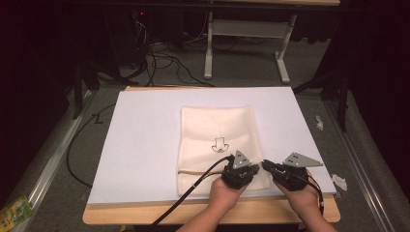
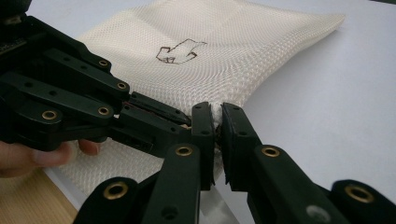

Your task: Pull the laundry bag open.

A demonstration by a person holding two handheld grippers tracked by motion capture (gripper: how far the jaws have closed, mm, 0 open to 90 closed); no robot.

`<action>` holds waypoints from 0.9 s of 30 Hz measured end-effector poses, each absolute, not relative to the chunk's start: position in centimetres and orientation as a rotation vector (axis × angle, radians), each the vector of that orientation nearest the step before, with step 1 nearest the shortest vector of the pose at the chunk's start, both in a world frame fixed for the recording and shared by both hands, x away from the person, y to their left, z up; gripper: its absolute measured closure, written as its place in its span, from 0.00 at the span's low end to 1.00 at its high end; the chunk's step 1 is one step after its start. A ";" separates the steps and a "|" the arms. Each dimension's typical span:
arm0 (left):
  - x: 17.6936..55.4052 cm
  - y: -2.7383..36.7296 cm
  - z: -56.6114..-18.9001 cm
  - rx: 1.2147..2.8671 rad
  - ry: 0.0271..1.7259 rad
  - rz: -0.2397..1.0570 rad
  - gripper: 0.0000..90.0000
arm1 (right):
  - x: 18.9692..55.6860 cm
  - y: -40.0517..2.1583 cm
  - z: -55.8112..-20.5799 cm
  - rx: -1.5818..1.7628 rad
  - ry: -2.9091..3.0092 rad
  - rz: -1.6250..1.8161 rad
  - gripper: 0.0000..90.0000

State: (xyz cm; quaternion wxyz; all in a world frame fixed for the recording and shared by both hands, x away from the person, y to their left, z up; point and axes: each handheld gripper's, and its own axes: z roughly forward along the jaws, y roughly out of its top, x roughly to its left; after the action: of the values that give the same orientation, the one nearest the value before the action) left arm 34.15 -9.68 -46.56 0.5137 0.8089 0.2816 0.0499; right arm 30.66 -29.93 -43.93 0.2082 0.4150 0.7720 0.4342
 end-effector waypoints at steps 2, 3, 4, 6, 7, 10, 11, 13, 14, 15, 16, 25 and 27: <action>34.1 -9.6 -46.5 1.950 0.675 0.119 0.97 | 30.6 -29.9 -43.9 1.155 2.151 1.206 0.95; 34.1 -9.6 -46.5 1.950 0.675 0.119 0.97 | 30.6 -29.9 -43.9 1.155 2.151 1.206 0.95; 34.1 -9.6 -46.5 1.951 0.675 0.118 0.97 | 30.6 -29.8 -43.9 1.150 2.152 1.204 0.95; 34.1 -9.5 -46.5 1.957 0.673 0.125 0.97 | 30.6 -29.8 -43.9 1.147 2.153 1.201 0.95; 34.1 -9.5 -46.5 1.957 0.673 0.125 0.97 | 30.6 -29.8 -43.9 1.148 2.148 1.198 0.95; 34.3 -8.9 -46.6 1.956 0.684 0.115 0.97 | 30.6 -29.9 -43.8 1.170 2.140 1.199 0.95; 34.3 -8.9 -46.6 1.956 0.684 0.115 0.97 | 30.6 -29.9 -43.8 1.170 2.140 1.199 0.95; 34.3 -8.5 -46.8 1.964 0.691 0.117 0.97 | 30.7 -30.1 -43.9 1.179 2.133 1.200 0.95; 34.2 -8.1 -46.8 1.972 0.691 0.123 0.97 | 30.7 -30.1 -43.9 1.178 2.138 1.204 0.95; 34.2 -8.1 -46.8 1.972 0.691 0.123 0.97 | 30.7 -30.1 -43.9 1.178 2.138 1.204 0.95; 34.2 -7.8 -46.8 1.980 0.697 0.131 0.97 | 30.7 -30.1 -43.9 1.175 2.131 1.192 0.95; 34.4 -2.2 -47.2 2.034 0.772 0.175 0.97 | 30.8 -31.0 -43.8 1.215 2.089 1.184 0.95; 34.4 -0.6 -47.2 2.046 0.795 0.188 0.97 | 30.8 -31.1 -43.8 1.218 2.087 1.183 0.95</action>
State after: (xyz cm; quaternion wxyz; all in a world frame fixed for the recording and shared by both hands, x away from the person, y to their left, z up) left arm 34.39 -0.58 -47.16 0.4520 0.8284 0.3219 0.0760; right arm 30.79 -31.08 -43.82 0.2235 0.4414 0.7561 0.4284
